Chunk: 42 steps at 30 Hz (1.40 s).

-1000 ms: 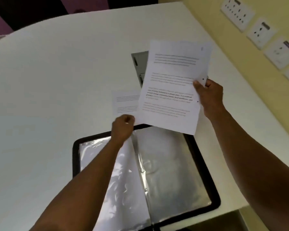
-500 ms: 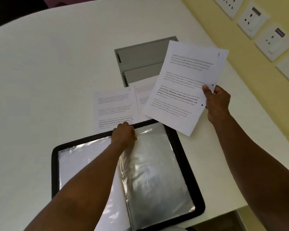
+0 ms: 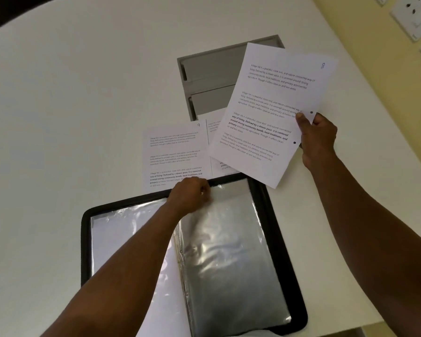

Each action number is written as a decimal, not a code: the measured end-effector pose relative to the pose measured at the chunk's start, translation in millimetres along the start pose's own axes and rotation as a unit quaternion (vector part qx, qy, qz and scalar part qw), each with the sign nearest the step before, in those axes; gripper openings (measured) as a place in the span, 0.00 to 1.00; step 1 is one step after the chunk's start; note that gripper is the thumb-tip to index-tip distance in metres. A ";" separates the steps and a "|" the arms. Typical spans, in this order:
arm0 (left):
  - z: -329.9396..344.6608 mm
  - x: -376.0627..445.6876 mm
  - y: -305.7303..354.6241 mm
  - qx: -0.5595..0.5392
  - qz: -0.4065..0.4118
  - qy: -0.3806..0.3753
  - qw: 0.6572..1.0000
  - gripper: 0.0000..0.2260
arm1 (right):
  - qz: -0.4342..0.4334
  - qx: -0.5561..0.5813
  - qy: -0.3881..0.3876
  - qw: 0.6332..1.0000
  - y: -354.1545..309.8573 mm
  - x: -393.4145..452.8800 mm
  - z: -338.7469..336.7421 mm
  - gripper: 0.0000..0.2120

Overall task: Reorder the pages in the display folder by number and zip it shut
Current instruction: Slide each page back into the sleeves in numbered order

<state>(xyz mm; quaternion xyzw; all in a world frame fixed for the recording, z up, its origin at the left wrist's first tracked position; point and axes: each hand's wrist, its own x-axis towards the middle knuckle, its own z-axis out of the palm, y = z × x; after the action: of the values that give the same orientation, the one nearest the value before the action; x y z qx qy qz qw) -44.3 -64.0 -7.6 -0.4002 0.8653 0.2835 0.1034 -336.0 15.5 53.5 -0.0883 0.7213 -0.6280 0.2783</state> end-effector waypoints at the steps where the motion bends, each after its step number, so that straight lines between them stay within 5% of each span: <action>1: -0.7 1.6 0.8 -0.010 -0.005 0.001 1.000 0.04 | 0.002 0.001 -0.002 1.000 1.6 2.1 2.6 0.02; 9: 4.2 8.3 -2.6 0.039 0.044 -0.017 0.998 0.07 | 0.005 0.001 -0.005 1.000 10.6 13.9 13.9 0.02; 15: 8.2 0.9 -3.6 0.028 0.035 0.039 0.998 0.04 | 0.003 -0.010 -0.018 1.000 16.4 19.1 22.9 0.04; 21: 7.0 -1.9 -3.5 0.088 0.112 0.056 0.988 0.08 | 0.019 0.002 -0.033 0.999 24.5 17.8 39.1 0.05; 28: 9.2 -13.3 0.3 0.051 0.020 0.072 0.996 0.08 | 0.035 0.029 -0.042 0.998 23.1 16.2 60.6 0.01; 36: 6.0 -14.8 1.1 0.054 0.081 0.062 0.993 0.10 | 0.035 0.041 -0.049 0.997 20.7 12.9 72.2 0.02; 42: 4.7 -19.4 1.3 -0.037 0.017 0.043 0.998 0.08 | 0.051 0.067 -0.059 0.995 22.7 13.1 77.2 0.01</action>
<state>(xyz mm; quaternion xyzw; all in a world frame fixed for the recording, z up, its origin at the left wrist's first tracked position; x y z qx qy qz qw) -32.7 -48.3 -3.0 -0.4009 0.8645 0.2996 0.0469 -302.3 -52.5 23.7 -0.0694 0.6638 -0.6532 0.3576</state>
